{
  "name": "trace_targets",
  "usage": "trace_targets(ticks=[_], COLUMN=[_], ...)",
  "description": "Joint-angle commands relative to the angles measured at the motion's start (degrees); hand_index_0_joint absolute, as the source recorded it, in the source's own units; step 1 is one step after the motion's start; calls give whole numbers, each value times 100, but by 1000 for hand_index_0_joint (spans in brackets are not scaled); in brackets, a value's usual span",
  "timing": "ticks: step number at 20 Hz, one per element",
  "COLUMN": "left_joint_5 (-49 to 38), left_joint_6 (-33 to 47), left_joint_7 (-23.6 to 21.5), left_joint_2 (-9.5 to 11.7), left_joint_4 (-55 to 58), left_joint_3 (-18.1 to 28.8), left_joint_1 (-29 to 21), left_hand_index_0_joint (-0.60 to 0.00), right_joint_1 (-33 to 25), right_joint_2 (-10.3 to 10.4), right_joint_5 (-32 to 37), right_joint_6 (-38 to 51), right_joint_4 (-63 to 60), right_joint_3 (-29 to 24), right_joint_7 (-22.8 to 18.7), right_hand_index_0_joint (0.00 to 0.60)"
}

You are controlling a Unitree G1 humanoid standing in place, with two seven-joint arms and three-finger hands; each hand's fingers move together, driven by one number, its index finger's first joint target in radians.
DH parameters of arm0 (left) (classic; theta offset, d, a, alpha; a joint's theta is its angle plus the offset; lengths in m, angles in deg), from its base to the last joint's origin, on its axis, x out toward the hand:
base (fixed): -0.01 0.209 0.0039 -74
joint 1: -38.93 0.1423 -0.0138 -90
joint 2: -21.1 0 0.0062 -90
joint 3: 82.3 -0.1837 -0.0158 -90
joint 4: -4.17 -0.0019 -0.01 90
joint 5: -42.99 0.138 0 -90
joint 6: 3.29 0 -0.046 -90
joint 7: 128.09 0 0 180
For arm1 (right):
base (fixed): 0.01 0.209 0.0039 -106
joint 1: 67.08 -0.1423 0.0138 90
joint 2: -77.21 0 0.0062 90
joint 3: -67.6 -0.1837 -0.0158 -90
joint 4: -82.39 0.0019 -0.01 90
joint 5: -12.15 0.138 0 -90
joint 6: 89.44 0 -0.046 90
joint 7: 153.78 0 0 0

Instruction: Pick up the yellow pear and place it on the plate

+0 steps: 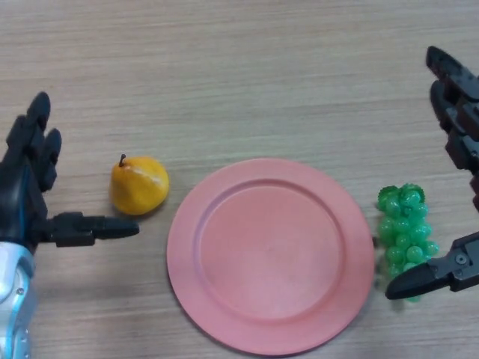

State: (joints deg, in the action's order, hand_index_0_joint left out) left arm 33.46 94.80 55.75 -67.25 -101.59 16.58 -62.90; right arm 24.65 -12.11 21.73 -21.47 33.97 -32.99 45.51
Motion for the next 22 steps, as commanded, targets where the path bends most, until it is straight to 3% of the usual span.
trace_targets(ticks=[1, 6, 11, 12, 15, 16, 22], left_joint_5=[173, 584, 874, 879, 835, 840, 1334], left_joint_6=[968, 1605, 2018, 2020, 2156, 2285, 2671], left_joint_7=[-250, -504, -665, -666, -552, -504, -553], left_joint_2=[243, 243, 86, 80, -33, -109, -212], left_joint_4=[-132, -1613, -2893, -2920, -3249, -3438, -3857], left_joint_3=[77, -120, -344, -350, -417, -464, -639], left_joint_1=[-515, -1184, -1761, -1776, -1961, -2061, -2207], left_hand_index_0_joint=[0, 0, 0, -99, -500, -583, -600], right_joint_1=[-21, 3, 6, 3, 4, 20, 12], right_joint_2=[-55, -58, -53, -57, -77, -72, -100], right_joint_5=[233, 362, 387, 395, 429, 454, 459], right_joint_6=[755, 505, 516, 496, 416, 390, 375], right_joint_4=[307, 388, 371, 378, 418, 435, 490], right_joint_3=[-331, -427, -443, -446, -473, -494, -628], right_joint_7=[24, 56, 14, 12, 26, 35, 35], right_hand_index_0_joint=[0, 0, 0, 0, 0, 0, 0])
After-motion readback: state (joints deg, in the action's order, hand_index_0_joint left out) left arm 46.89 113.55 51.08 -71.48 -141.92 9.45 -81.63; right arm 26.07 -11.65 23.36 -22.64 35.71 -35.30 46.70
